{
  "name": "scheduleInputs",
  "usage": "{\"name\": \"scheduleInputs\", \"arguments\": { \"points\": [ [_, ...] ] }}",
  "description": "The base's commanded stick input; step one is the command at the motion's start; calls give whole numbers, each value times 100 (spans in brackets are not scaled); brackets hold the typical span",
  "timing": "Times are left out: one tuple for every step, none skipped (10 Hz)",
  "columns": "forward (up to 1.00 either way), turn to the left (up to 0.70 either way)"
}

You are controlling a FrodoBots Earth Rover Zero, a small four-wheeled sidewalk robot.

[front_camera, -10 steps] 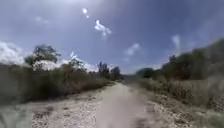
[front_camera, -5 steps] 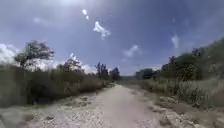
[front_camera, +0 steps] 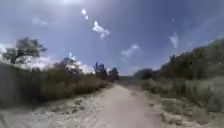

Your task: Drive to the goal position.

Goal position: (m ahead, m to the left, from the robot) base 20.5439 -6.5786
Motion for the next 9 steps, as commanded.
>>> {"name": "scheduleInputs", "arguments": {
  "points": [
    [85,4],
    [85,4],
    [85,4],
    [85,4],
    [85,4],
    [85,4],
    [85,4],
    [85,4],
    [85,4]
  ]
}}
